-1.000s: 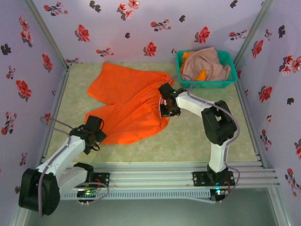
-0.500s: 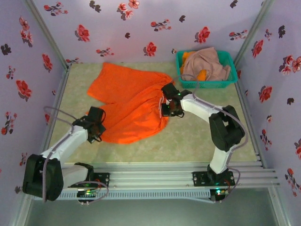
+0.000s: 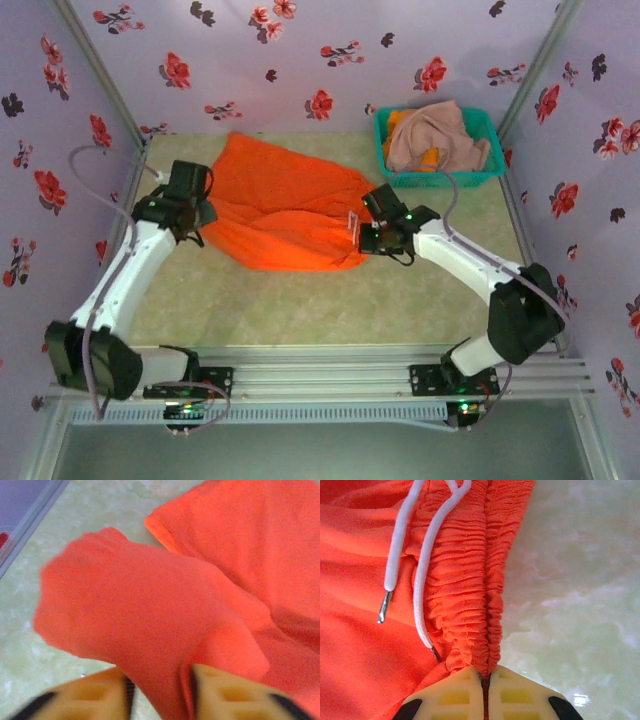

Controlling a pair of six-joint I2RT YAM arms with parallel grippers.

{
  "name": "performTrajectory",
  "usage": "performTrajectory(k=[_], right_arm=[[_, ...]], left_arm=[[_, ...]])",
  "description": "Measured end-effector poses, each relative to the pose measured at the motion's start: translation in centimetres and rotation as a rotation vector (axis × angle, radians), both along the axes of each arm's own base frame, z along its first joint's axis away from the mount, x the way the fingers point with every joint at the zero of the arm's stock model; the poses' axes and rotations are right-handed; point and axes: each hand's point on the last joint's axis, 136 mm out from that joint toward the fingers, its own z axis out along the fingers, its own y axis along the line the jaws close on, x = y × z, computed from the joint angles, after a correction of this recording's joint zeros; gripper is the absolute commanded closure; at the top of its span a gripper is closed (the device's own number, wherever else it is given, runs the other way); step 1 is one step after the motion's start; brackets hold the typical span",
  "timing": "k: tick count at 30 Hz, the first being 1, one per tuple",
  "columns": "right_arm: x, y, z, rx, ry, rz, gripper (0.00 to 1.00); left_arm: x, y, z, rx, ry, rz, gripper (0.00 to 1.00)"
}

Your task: Fold and stack the shorts

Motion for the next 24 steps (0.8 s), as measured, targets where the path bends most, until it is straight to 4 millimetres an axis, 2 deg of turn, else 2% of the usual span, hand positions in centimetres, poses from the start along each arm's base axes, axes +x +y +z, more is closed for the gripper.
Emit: performTrajectory(k=[2, 4, 7, 11, 13, 19, 21, 24], right_arm=[[-0.7, -0.9, -0.5, -0.009, 0.006, -0.040, 1.00], [-1.4, -1.7, -1.3, -0.017, 0.018, -0.077, 1.00], [-2.5, -2.8, -2.7, -0.025, 0.035, -0.125, 1.00], [-3.3, -3.6, -3.7, -0.028, 0.043, -0.167, 1.00], [-3.3, -3.7, -3.7, -0.021, 0.032, -0.177, 1.00], [-2.8, -3.6, -3.4, -0.003, -0.004, -0.191, 1.00], [-2.7, -3.6, -3.4, 0.000, -0.010, -0.192, 1.00], [-2.7, -3.6, -3.6, 0.001, -0.013, -0.192, 1.00]], left_arm=[[0.5, -0.6, -1.8, -0.003, 0.057, -0.023, 0.01], [0.8, -1.2, -3.2, -0.027, 0.082, -0.038, 0.01], [-0.2, -1.2, -3.9, -0.073, 0.076, -0.030, 0.01], [-2.6, 0.6, -4.1, -0.143, 0.050, 0.053, 0.01], [-4.1, 1.3, -4.9, -0.181, 0.049, 0.105, 0.01], [-9.3, 2.2, -10.2, -0.245, 0.167, 0.239, 0.10], [-10.4, 2.4, -12.0, -0.256, 0.221, 0.280, 0.16], [-11.0, 2.1, -13.8, -0.283, 0.275, 0.314, 0.27]])
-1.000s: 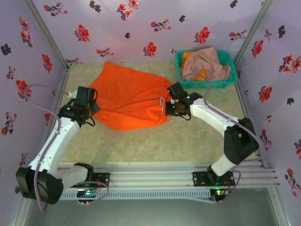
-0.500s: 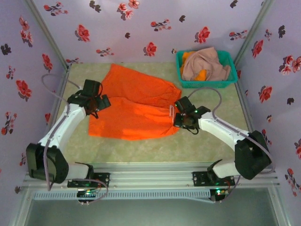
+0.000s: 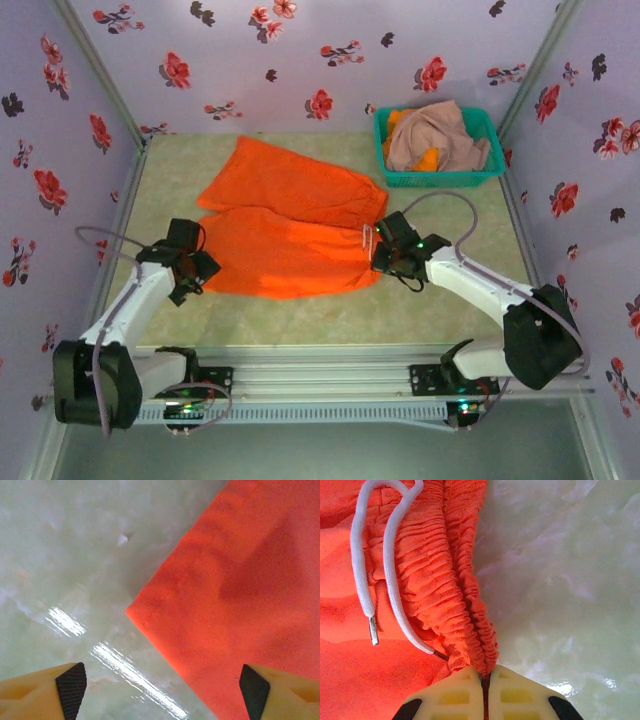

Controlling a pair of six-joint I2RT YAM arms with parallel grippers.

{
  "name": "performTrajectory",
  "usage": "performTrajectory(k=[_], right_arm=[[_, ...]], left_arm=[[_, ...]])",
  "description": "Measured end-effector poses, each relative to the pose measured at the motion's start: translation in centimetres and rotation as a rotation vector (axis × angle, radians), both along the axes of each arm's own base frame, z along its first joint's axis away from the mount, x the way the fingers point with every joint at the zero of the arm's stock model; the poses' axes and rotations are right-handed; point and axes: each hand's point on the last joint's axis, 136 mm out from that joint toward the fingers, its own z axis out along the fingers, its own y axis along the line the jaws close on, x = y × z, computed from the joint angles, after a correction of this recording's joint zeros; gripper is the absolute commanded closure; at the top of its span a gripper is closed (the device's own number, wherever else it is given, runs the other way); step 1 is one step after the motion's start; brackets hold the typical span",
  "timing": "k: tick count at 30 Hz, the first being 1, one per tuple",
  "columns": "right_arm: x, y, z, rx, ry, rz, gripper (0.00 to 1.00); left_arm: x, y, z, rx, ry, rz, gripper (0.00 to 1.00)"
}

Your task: Fold and stack the shorts

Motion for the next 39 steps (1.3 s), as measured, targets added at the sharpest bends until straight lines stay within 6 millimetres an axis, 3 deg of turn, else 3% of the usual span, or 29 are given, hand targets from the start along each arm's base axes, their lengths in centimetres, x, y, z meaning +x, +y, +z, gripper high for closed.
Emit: performTrajectory(k=[4, 13, 18, 20, 22, 25, 29, 33, 36, 39], right_arm=[[0.0, 0.0, 0.1, 0.005, -0.009, 0.000, 1.00], [-0.1, -0.2, 0.6, 0.014, -0.029, -0.002, 1.00], [-0.3, -0.4, 0.3, 0.008, -0.024, -0.003, 1.00], [-0.3, -0.4, 0.2, 0.007, -0.024, -0.003, 1.00], [-0.3, -0.4, 0.4, 0.009, -0.028, -0.003, 1.00], [-0.3, -0.4, 1.0, 0.017, -0.046, -0.004, 1.00], [-0.3, -0.6, 2.5, 0.031, -0.089, 0.001, 1.00], [-0.3, -0.6, 4.4, 0.047, -0.128, 0.012, 1.00], [-0.2, -0.4, 5.9, 0.061, -0.157, 0.023, 1.00], [-0.2, -0.4, 7.0, 0.069, -0.178, 0.032, 1.00]], left_arm=[[-0.3, -0.3, -2.2, -0.023, 0.047, 0.026, 0.39], [1.1, -0.8, -4.2, -0.041, 0.061, 0.043, 0.58], [1.2, -0.9, -5.1, -0.045, 0.071, 0.054, 0.91], [1.2, -0.8, -5.0, -0.040, 0.073, 0.047, 0.99], [1.4, -0.7, -4.4, -0.028, 0.067, 0.035, 1.00], [2.5, -0.4, -1.7, -0.005, 0.011, 0.011, 1.00], [5.0, 0.0, 6.5, 0.031, -0.199, -0.030, 1.00], [5.3, 0.5, 13.4, 0.064, -0.344, -0.064, 1.00], [4.6, 0.7, 15.9, 0.086, -0.369, -0.092, 1.00], [3.8, 0.9, 16.4, 0.109, -0.346, -0.124, 0.96]])
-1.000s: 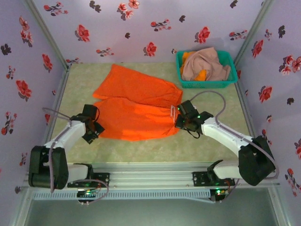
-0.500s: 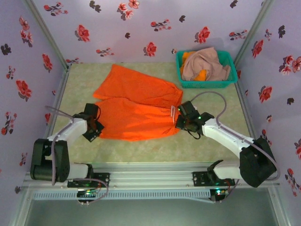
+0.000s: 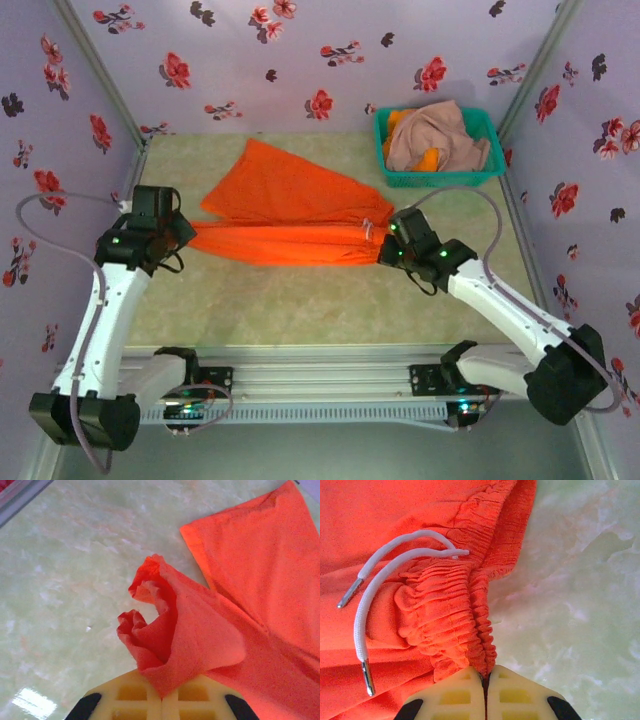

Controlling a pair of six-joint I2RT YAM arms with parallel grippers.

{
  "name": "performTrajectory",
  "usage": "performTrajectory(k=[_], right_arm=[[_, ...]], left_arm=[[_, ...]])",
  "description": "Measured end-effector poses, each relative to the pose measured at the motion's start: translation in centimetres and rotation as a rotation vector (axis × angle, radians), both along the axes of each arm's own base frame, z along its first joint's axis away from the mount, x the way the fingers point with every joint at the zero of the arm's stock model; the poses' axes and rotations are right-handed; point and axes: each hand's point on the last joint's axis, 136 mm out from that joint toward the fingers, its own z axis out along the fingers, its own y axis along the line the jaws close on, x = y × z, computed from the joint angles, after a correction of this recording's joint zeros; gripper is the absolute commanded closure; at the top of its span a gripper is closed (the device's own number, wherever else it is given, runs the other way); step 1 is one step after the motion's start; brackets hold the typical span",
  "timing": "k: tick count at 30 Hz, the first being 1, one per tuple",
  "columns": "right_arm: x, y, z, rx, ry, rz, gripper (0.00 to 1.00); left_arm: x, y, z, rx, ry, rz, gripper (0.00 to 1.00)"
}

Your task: Fold and stack the shorts

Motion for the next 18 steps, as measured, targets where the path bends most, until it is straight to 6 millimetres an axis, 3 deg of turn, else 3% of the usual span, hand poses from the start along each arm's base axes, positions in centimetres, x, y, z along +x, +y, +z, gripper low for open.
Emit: performTrajectory(k=[4, 6, 8, 9, 12, 14, 18], right_arm=[[-0.5, -0.1, -0.1, -0.001, 0.017, 0.008, 1.00], [-0.7, -0.2, -0.5, -0.008, 0.030, 0.009, 1.00], [-1.0, -0.4, -1.2, -0.021, 0.050, 0.008, 1.00], [-1.2, -0.5, -1.8, -0.031, 0.064, 0.008, 1.00], [-1.8, -1.0, -3.5, -0.061, 0.107, 0.002, 1.00], [-2.0, -1.3, -4.4, -0.076, 0.127, -0.006, 1.00], [-2.5, -1.9, -5.5, -0.092, 0.152, -0.033, 1.00]], left_arm=[[-0.6, -0.1, -1.4, 0.012, 0.051, -0.023, 0.93], [-0.9, -0.4, -3.4, -0.002, 0.094, -0.036, 0.79], [-1.2, -1.2, -6.6, -0.034, 0.159, -0.054, 0.53], [-1.5, -1.5, -9.0, -0.052, 0.215, -0.061, 0.45], [-2.4, -2.2, -12.6, -0.092, 0.307, -0.057, 0.33], [-2.5, -2.4, -13.2, -0.109, 0.322, -0.050, 0.28], [-2.4, -2.4, -12.1, -0.129, 0.264, -0.026, 0.20]])
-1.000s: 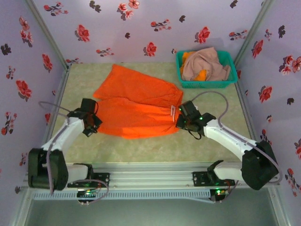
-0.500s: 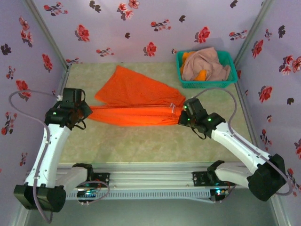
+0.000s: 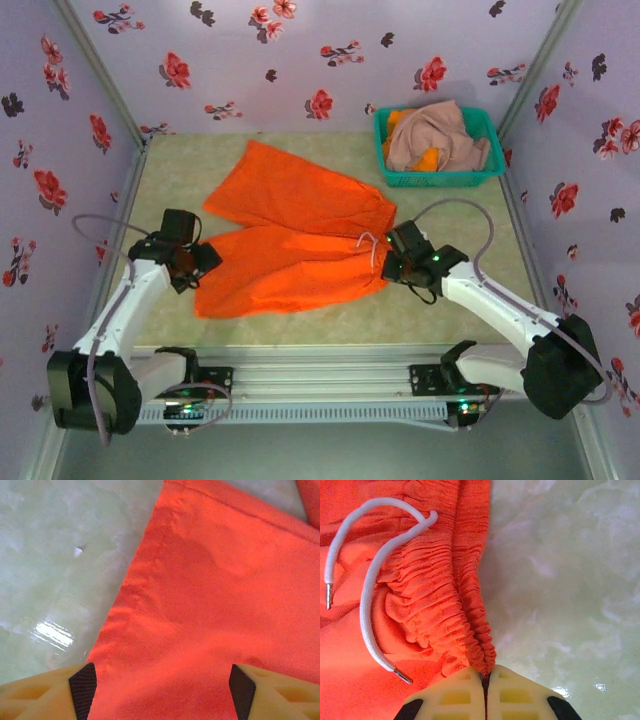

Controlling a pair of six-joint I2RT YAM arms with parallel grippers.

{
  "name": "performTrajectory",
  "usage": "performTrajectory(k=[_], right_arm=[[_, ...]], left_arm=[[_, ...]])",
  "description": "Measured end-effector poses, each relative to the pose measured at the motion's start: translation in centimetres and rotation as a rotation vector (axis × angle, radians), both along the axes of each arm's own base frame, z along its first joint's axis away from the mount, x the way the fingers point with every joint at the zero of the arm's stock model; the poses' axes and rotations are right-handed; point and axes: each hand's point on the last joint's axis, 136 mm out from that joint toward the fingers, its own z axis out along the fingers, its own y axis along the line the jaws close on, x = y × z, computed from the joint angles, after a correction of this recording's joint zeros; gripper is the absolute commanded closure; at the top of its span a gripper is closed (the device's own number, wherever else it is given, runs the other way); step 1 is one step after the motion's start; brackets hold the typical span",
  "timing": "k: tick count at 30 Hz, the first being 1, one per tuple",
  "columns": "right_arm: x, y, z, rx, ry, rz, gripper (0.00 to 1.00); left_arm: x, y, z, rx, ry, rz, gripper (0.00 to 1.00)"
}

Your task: Fold and stack the shorts

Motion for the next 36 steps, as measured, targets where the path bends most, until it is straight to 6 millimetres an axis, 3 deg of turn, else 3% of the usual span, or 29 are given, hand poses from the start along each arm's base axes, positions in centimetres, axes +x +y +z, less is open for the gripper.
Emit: performTrajectory(k=[5, 8, 17, 21, 26, 32, 36], right_arm=[[0.2, -0.2, -0.1, -0.001, -0.008, -0.028, 1.00], [0.4, -0.4, -0.1, -0.005, -0.020, -0.042, 1.00], [0.5, -0.6, -0.6, -0.006, -0.028, -0.063, 1.00], [0.6, -0.6, -0.6, -0.001, -0.031, -0.066, 1.00], [0.4, -0.7, -0.9, -0.002, -0.025, -0.072, 1.00], [0.3, -0.7, -1.0, -0.003, -0.024, -0.072, 1.00], [0.3, -0.8, -1.1, -0.004, -0.023, -0.072, 1.00]], left_arm=[[-1.4, 0.6, 1.1, -0.013, -0.023, 0.077, 0.18], [-2.9, 0.6, 0.7, -0.023, -0.008, 0.116, 0.19], [-8.7, 0.3, -4.5, 0.010, 0.186, 0.174, 0.26], [-9.8, 0.3, -5.9, 0.036, 0.236, 0.182, 0.33], [-9.7, 0.1, -7.4, 0.060, 0.267, 0.179, 0.52], [-7.9, -0.8, -8.5, 0.054, 0.248, 0.163, 0.70], [-6.6, -1.4, -8.7, 0.034, 0.212, 0.162, 0.98]])
